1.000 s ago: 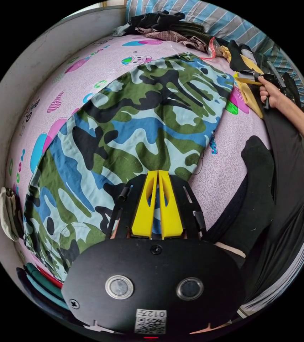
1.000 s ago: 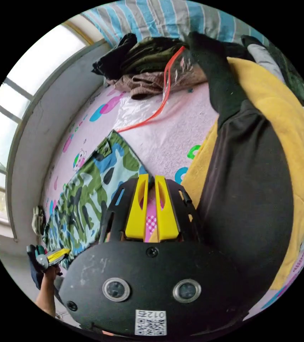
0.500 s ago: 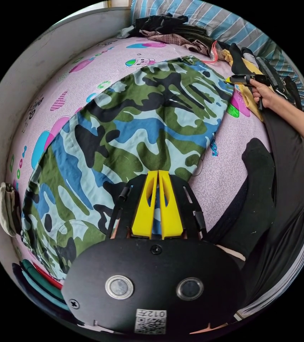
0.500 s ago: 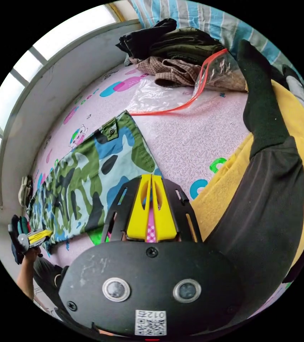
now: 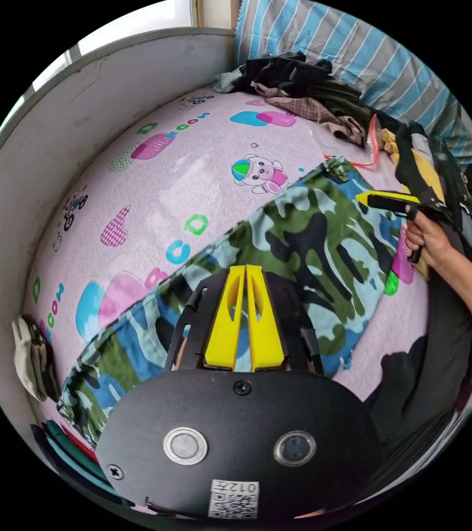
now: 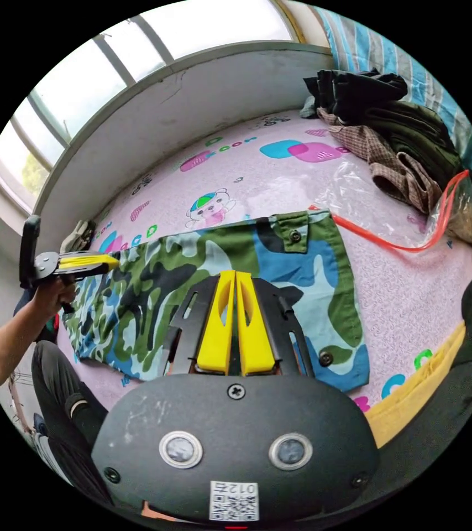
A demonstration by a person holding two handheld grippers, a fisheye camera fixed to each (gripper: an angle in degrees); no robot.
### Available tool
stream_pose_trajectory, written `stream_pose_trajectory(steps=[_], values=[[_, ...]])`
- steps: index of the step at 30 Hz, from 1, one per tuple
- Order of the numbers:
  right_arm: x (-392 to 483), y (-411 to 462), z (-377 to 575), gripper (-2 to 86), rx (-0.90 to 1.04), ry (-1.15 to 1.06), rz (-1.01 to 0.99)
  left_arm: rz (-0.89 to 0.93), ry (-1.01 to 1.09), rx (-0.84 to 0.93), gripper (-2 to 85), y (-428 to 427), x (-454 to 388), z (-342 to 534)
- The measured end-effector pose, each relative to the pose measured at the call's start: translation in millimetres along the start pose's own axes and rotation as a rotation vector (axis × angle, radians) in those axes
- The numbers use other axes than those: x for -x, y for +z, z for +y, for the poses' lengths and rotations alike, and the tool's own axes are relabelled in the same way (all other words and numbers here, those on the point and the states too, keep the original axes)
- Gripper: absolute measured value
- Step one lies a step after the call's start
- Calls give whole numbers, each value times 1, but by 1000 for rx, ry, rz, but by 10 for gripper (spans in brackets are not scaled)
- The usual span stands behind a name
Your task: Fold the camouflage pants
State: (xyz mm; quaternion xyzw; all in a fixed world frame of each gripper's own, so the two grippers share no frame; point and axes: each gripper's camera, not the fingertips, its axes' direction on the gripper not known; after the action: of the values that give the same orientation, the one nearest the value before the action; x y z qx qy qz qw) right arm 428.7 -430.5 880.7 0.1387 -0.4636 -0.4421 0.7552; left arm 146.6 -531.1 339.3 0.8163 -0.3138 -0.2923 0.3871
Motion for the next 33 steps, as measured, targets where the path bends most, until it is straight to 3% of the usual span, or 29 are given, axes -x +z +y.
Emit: stream_pose_trajectory(steps=[4, 8, 14, 20, 23, 26, 33], values=[[23, 20, -18, -9, -10, -61, -130, 39, -77, -8, -2, 13, 22, -12], [81, 54, -32, -10, 54, -260, -263, 11, -142, -42, -2, 7, 46, 20], [125, 94, -44, -10, 162, -459, -222, -89, -284, -19, -1, 20, 91, 89], [39, 81, -62, -10, 91, -50, -204, 60, -380, -67, -1, 35, 133, 101], [27, 55, -53, -9, 29, -19, -74, 25, -354, -120, -1, 30, 140, 88], [-4, 15, -32, -8, 1, 104, -84, 64, -340, -156, 0, 27, 146, 66], [-114, -101, 55, 28, -73, 526, 5, 256, -33, -185, 13, 36, 87, -58]])
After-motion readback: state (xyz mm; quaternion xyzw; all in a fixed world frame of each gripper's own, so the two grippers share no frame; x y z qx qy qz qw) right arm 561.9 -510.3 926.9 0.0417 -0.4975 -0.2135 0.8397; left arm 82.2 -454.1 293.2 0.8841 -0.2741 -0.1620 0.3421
